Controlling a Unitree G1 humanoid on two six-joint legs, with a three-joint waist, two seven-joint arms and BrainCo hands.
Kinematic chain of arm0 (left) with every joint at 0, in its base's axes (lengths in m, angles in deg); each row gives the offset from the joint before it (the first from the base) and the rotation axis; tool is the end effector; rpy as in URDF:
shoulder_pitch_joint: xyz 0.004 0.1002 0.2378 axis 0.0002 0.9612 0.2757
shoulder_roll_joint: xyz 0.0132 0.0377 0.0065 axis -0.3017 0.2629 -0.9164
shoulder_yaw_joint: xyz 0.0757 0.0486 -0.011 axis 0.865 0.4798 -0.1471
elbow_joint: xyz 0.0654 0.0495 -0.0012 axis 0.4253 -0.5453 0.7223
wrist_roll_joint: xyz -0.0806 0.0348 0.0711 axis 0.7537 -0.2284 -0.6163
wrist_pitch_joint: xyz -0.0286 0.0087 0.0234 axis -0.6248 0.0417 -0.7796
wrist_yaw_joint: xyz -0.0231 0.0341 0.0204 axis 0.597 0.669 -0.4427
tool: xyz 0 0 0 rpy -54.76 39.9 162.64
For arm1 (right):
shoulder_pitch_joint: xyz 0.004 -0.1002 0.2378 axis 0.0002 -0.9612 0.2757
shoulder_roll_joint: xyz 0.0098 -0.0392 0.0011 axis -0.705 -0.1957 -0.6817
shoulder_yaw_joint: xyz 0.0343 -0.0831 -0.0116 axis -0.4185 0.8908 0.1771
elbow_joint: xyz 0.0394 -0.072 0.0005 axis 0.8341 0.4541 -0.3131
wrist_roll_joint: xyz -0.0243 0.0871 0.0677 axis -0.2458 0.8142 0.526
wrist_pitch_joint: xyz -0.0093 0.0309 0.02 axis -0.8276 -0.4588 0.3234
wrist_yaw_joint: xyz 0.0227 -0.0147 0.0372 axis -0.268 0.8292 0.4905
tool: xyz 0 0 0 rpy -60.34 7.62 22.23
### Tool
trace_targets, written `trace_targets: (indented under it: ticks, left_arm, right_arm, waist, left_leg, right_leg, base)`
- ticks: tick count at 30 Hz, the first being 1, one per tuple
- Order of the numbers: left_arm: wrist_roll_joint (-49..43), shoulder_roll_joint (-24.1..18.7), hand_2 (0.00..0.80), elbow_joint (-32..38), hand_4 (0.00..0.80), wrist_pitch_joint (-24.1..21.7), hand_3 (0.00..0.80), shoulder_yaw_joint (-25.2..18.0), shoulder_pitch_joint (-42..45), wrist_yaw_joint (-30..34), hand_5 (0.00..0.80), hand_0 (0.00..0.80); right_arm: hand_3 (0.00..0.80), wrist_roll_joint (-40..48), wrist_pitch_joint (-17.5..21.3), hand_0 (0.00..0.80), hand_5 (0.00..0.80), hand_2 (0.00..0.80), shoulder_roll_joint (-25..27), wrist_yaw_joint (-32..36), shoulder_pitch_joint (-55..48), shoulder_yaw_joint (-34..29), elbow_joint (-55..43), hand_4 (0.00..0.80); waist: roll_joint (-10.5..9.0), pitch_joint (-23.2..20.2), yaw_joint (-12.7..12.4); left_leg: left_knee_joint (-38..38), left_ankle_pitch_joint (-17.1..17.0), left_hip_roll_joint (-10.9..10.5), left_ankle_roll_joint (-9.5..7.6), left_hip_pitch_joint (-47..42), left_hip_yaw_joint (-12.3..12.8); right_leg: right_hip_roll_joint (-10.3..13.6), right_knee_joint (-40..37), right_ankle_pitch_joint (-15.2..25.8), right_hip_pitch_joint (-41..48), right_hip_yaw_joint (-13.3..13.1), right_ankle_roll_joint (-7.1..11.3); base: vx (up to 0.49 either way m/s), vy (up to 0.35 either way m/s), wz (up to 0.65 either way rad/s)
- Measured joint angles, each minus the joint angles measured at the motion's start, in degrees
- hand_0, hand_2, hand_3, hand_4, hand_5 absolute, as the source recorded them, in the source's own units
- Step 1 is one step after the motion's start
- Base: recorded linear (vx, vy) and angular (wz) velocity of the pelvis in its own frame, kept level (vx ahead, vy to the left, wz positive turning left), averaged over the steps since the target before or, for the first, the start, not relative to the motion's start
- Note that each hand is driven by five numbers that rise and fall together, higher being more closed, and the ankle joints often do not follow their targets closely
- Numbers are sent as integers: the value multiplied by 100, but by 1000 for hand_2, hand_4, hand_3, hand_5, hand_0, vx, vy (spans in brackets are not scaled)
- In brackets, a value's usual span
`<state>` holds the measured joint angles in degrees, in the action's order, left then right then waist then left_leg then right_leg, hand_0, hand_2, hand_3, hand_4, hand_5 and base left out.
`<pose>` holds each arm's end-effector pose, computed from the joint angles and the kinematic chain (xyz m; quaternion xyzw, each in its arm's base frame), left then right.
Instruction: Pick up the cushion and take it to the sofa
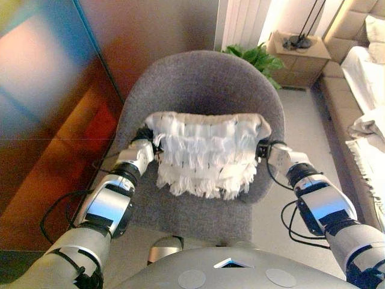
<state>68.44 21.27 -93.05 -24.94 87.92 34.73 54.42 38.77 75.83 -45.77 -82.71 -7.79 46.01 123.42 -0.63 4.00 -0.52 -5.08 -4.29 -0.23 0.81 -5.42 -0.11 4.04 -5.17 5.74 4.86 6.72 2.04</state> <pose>0.3083 0.1823 0.0408 0.0088 0.2553 0.1529 0.9547 0.3033 -0.2135 0.0393 0.0257 0.2805 -0.0730 0.9567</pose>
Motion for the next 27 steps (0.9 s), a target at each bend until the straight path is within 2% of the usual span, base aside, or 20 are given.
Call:
trace_targets:
  ticks: [3, 5, 8, 13, 16, 19, 24, 27]
  left_arm:
    - [-13, -301, 0, 368, 0, -317, 0, -75, 11, -6, 0, 0]
    - [-62, -452, 0, 767, 0, -603, 0, -326, 27, -13, 0, 0]
    - [-235, -795, 0, 1145, 0, -966, 0, -557, 28, -4, 0, 0]
    - [-234, -1305, 0, 1207, 0, -1139, 0, -719, 102, 67, 0, 0]
    - [-229, -1486, 0, 1213, 0, -1260, 0, -968, 327, 189, 0, 0]
    - [-234, -1501, 0, 1321, 0, -1352, 0, -1243, 686, 227, 0, 0]
    - [-236, -1474, 0, 1522, 0, -1378, 0, -1574, 1687, 245, 0, 0]
    - [-423, -1118, 0, 1836, 0, -1525, 0, -1957, 2712, 479, 0, 0]
  right_arm:
    - [0, -1, 376, 0, 0, 0, 351, -285, 44, -336, -798, 0]
    - [0, -9, 548, 0, 0, 0, 507, -377, 70, -523, -1285, 0]
    - [0, -80, 818, 0, 0, 0, 781, -390, 73, -725, -1553, 0]
    - [0, -299, 922, 0, 0, 0, 1330, -552, 72, -948, -1710, 0]
    - [0, -414, 1056, 0, 0, 0, 1582, -702, -14, -1204, -2025, 0]
    - [0, -628, 1233, 0, 0, 0, 1699, -777, -374, -1592, -2358, 0]
    - [0, -978, 1300, 0, 0, 0, 1745, -1056, -1464, -2093, -2673, 0]
    - [0, -1256, 1524, 0, 0, 0, 1487, -1091, -2631, -2848, -2836, 0]
  waist:
    - [9, 44, 108]
    - [-6, 134, 118]
    - [-8, 165, 122]
    - [3, 167, 121]
    - [8, 164, 131]
    - [8, 164, 126]
    - [5, 164, 121]
    - [-2, 160, 101]
  left_leg:
    - [-19, 1, 3, 1, -31, -1]
    - [-33, 14, 10, 13, -186, 4]
    - [-41, 95, 25, 53, -348, 15]
    - [-38, 111, 49, 32, -399, 34]
    - [-37, 96, 53, 53, -403, 110]
    - [-34, 99, 53, 52, -405, 147]
    - [-36, 113, 63, 58, -397, 167]
    - [-40, 127, 63, 61, -382, 176]
  right_leg:
    - [-3, -2, -6, 38, 16, 2]
    - [-10, -4, -25, 191, 17, 4]
    - [-18, -30, -117, 347, 17, 21]
    - [-28, -29, -142, 388, 16, -19]
    - [-28, -29, -120, 377, 11, 11]
    - [-32, -29, -103, 367, 7, -15]
    - [-47, -27, -103, 349, 1, -14]
    - [-41, -29, -152, 317, -5, 7]
  base:
    - [97, -1, 1]
    - [88, 9, 0]
    - [42, 8, -1]
    - [-15, 7, -1]
    - [-65, 15, -6]
    - [-98, -14, -5]
    - [-110, -36, -1]
    - [-128, -38, -2]
